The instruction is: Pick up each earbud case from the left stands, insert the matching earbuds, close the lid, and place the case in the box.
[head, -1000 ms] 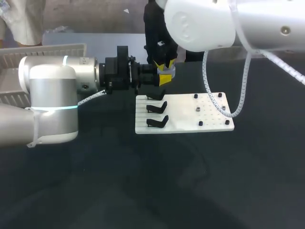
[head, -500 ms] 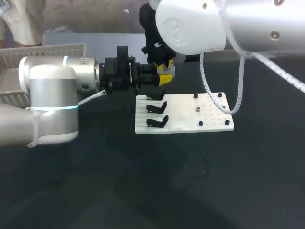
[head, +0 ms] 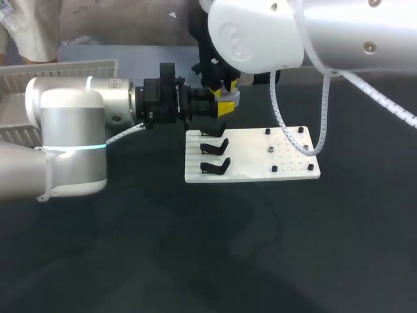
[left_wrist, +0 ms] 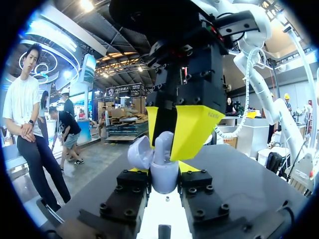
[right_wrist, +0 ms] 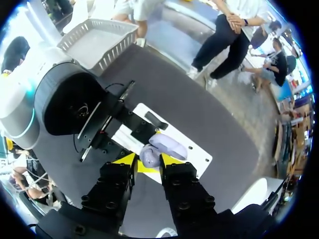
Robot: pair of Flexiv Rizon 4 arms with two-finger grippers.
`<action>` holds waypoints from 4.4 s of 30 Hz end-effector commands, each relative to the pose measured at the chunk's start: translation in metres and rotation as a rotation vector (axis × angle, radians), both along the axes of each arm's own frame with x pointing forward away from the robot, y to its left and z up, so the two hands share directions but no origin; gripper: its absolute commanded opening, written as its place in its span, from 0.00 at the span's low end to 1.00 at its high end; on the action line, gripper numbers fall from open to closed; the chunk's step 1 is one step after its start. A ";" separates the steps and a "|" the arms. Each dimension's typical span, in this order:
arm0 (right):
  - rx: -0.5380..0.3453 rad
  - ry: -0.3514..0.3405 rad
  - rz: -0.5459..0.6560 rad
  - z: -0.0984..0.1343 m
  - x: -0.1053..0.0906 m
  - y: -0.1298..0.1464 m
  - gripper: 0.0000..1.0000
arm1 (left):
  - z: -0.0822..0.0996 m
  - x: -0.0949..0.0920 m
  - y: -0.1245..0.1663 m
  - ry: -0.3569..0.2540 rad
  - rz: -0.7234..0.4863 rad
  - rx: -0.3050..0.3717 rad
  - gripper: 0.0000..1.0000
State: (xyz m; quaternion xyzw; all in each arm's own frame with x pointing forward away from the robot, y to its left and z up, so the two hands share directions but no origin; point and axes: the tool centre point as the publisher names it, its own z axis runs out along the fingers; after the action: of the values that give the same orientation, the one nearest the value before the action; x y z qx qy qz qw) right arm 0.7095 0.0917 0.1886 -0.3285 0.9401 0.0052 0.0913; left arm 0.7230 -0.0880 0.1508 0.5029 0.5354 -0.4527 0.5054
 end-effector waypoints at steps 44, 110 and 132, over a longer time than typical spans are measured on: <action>0.137 -0.118 -0.238 -0.007 0.071 -0.020 0.45 | 0.000 -0.001 0.000 -0.005 0.002 -0.004 0.00; 0.341 -0.173 -0.578 0.019 -0.095 -0.084 1.00 | -0.022 0.093 0.321 -0.080 0.473 0.165 0.00; 0.392 -0.177 -0.549 0.017 -0.106 -0.093 1.00 | -0.036 0.086 0.330 0.016 0.536 0.219 1.00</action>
State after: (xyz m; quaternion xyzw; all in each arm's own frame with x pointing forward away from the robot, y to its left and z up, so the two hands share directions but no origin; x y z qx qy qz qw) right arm 0.6098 0.0122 0.2078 -0.0354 0.9678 0.1222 0.2170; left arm 0.8311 0.2472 0.1027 0.3962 0.6941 -0.2586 0.5425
